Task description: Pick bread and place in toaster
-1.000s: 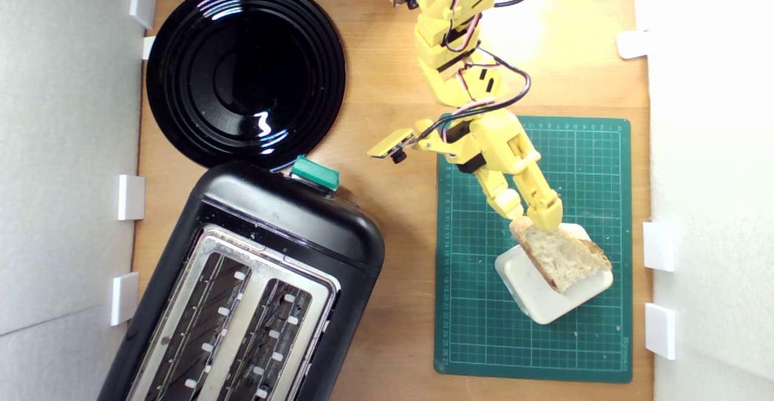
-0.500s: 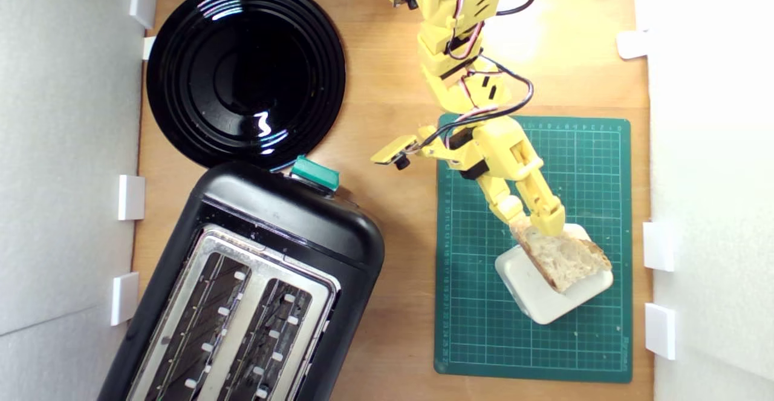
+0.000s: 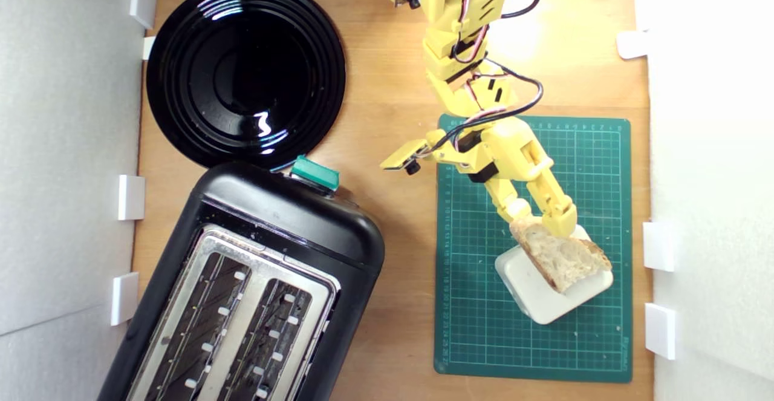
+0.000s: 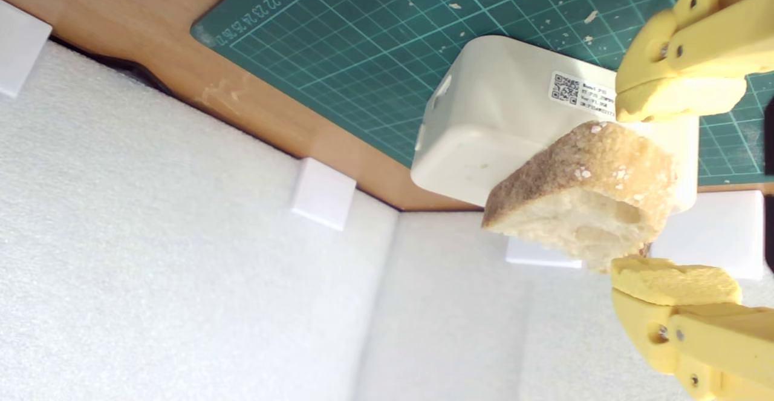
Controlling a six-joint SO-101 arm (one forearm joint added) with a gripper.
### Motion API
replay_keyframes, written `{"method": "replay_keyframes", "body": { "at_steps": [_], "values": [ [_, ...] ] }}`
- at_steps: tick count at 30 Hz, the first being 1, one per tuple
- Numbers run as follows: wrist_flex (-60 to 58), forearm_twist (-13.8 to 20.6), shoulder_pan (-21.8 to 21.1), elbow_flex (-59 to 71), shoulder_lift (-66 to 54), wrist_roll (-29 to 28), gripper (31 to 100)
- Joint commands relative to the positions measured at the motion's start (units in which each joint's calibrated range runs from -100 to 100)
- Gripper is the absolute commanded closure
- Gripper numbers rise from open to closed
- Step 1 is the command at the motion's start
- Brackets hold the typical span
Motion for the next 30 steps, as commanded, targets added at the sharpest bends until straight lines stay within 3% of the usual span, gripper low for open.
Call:
{"method": "replay_keyframes", "body": {
  "at_steps": [1,9,16,30],
  "values": [
    [-1.61,-0.45,-0.21,-2.27,-0.91,0.11,48.2],
    [-1.61,-0.45,-0.13,-2.27,-0.91,0.01,49.1],
    [-1.61,-0.45,-0.05,-2.27,-0.99,-0.05,61.9],
    [-1.52,-0.45,-0.05,-2.27,-1.08,-0.05,72.9]
  ]
}}
